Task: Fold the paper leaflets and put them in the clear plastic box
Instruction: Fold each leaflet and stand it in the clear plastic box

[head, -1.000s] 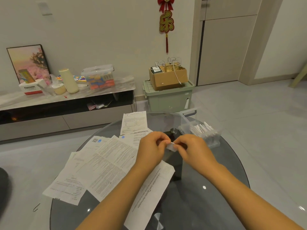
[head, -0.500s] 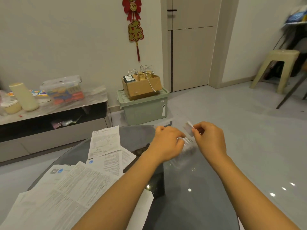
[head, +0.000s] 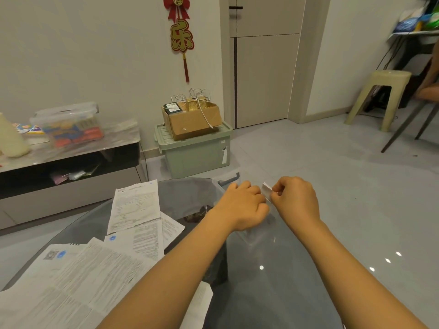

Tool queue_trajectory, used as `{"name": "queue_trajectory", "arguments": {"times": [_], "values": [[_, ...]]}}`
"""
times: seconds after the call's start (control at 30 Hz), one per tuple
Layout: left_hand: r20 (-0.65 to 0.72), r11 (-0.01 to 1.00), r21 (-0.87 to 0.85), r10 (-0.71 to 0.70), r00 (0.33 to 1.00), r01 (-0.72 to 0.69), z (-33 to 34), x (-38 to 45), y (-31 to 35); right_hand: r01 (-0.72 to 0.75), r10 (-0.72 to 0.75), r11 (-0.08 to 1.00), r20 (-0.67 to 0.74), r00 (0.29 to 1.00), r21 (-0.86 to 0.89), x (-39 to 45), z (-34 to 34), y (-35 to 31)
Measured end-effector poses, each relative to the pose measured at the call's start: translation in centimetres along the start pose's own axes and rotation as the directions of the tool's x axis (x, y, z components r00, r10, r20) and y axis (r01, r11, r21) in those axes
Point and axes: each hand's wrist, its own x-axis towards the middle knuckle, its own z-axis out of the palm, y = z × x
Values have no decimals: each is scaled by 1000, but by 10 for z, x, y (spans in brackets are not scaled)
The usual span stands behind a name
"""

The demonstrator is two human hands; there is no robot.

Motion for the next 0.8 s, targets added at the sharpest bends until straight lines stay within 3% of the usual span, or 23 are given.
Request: {"name": "queue_trajectory", "arguments": {"times": [0.17, 0.27, 0.43, 0.6, 0.7, 0.8], "values": [[-69, 1000, -12, 12, 998, -13, 3, -5, -1, 23, -18, 997, 65, 998, -73, 1, 1, -12], [-92, 1000, -11, 2, 996, -3, 7, -6, 1, 15, 15, 974, 130, 991, -225, 4, 3, -17], [-173, 987, -150, -87, 981, 61, 14, -7, -3, 42, 34, 927, 196, 980, -371, 10, 1, -19], [-45, 995, -83, -55, 997, 51, 6, -4, -2, -13, 49, 991, 266, 963, -133, 13, -4, -8], [45, 998, -37, -41, 998, 42, -1, -2, -1, -79, 58, 991, 190, 980, 104, 11, -6, 1], [85, 1000, 14, -20, 996, 19, -4, 0, -2, -88, 61, 973, 130, 990, 214, 6, -3, 3]]}}
